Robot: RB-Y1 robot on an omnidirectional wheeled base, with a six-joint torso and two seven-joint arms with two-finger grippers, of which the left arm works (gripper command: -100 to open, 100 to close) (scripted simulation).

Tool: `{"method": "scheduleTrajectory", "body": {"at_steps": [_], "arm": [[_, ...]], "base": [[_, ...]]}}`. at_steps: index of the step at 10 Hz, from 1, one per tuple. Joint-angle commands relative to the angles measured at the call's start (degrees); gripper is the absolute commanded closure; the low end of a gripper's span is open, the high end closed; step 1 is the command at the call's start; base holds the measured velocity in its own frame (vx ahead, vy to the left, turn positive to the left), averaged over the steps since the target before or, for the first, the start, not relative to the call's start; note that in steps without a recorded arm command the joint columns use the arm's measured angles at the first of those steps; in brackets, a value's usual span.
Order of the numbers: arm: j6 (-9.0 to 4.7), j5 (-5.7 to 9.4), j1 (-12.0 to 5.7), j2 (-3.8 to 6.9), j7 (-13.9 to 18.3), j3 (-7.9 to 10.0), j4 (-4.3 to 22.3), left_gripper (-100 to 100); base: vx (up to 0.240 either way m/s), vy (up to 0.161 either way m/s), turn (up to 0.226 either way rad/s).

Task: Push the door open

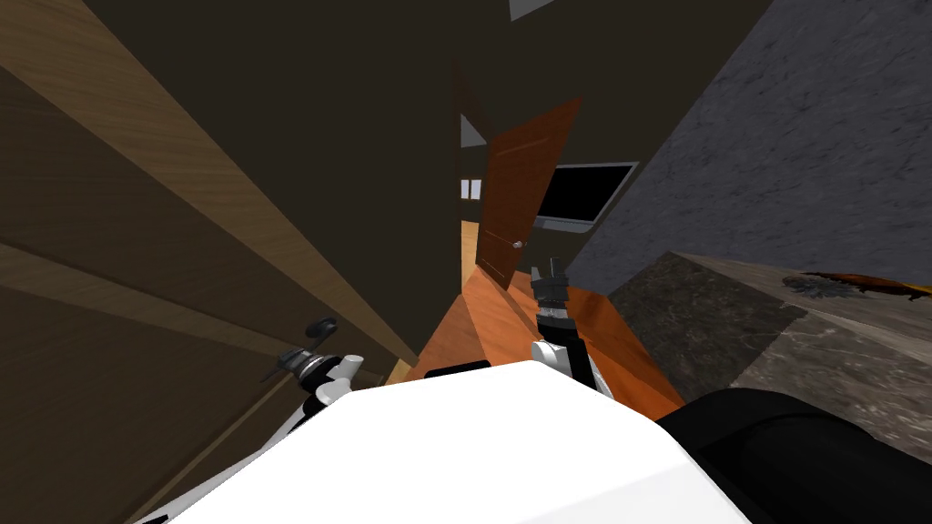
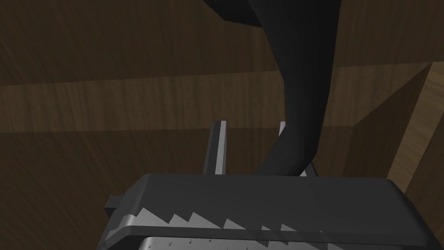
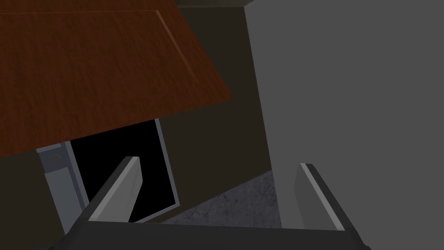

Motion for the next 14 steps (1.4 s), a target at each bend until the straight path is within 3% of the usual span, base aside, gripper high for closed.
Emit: {"method": "scheduleTrajectory", "body": {"at_steps": [1,2,3,4,13,14], "arm": [[-2.0,0.45,-0.06,1.71,-0.28,1.06,1.22,100],[-2.88,1.01,-0.58,1.48,-1.36,2.39,1.32,100],[-2.88,1.01,-0.58,1.48,-1.36,2.39,1.32,100],[-3.81,1.6,-1.13,1.23,-2.5,3.79,1.41,100],[-8.28,4.45,-3.76,0.07,-7.98,10.52,1.87,100],[-8.28,4.45,-3.76,0.07,-7.98,10.52,1.87,100]], "base": [[-0.02,0.084,-0.06],[-0.034,0.108,-0.103],[-0.014,0.099,-0.032],[-0.004,0.114,-0.075],[-0.006,0.105,-0.085],[0.003,0.06,-0.029]]}}
